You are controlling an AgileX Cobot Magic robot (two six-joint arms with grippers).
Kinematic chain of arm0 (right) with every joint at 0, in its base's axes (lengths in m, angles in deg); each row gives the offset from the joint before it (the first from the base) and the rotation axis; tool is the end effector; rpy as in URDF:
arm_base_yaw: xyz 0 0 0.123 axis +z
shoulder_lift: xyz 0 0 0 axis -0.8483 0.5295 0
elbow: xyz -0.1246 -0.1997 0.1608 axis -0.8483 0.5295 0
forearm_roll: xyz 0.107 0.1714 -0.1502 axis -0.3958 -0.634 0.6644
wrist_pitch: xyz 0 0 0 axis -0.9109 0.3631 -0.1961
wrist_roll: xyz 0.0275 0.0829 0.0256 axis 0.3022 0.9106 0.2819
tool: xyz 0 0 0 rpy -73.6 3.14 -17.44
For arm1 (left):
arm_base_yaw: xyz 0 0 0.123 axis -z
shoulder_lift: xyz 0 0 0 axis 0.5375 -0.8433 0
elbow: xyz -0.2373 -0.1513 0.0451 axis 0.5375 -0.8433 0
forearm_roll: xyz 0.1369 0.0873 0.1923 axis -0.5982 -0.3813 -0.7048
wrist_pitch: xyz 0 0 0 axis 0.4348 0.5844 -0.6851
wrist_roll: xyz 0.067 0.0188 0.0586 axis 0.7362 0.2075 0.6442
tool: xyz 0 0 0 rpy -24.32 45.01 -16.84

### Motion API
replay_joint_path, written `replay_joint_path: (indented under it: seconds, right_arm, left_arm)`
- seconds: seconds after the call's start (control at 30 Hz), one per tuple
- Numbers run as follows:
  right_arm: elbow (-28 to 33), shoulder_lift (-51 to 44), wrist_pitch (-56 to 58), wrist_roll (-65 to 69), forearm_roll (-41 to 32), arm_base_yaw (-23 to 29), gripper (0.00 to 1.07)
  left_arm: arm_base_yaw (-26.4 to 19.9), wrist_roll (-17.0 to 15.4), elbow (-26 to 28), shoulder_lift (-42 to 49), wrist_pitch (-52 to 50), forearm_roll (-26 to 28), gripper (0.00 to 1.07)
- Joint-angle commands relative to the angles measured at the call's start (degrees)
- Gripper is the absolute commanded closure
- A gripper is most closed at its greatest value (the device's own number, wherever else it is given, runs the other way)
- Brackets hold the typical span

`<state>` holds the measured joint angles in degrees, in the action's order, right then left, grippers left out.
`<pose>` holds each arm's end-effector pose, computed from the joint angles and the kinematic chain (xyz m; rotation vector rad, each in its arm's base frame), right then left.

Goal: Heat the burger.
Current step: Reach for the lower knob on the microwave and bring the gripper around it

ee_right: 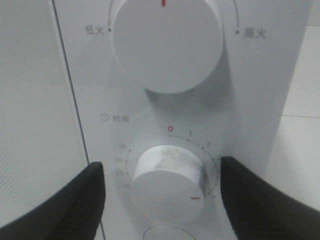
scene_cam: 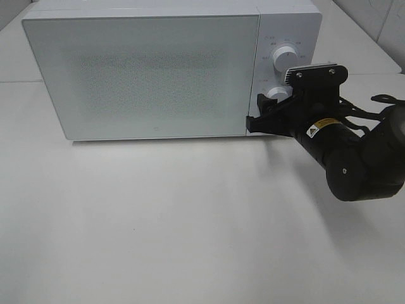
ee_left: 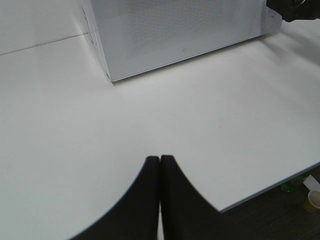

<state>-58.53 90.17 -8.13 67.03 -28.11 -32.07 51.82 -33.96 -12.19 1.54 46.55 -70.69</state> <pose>0.3168 0.1334 0.1142 -0.2656 1.6590 0.1287 -0.0072 -0.0038 0.2803 0.4679 1.9674 -0.2226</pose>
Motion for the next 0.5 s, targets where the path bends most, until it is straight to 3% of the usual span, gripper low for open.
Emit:
replay_joint_path:
  seconds: [0.03,0.33,0.4,0.43,0.47,0.5]
  right_arm:
    - [-1.20,0.29,-1.15,-0.40,0.86,-0.63,0.44]
    - [-1.20,0.63,-1.26,-0.40,0.74,-0.63,0.62]
    - [-1.20,0.63,-1.32,-0.40,0.74,-0.63,0.75]
    - [-1.20,0.63,-1.32,-0.40,0.74,-0.63,0.75]
    - [-1.20,0.63,-1.32,-0.40,0.74,-0.63,0.84]
    - [-1.20,0.63,-1.32,-0.40,0.74,-0.63,0.84]
  left_arm:
    - [0.00,0.06,-0.11,1.15,0.00,0.23,1.06]
    - [0.00,0.06,-0.11,1.15,0.00,0.23,1.06]
    - [0.00,0.06,-0.11,1.15,0.00,0.23,1.06]
    - [0.00,0.06,-0.11,1.15,0.00,0.23,1.06]
    - [0.00,0.06,-0.11,1.15,0.00,0.23,1.06]
    - [0.00,0.06,-0.11,1.15,0.00,0.23,1.06]
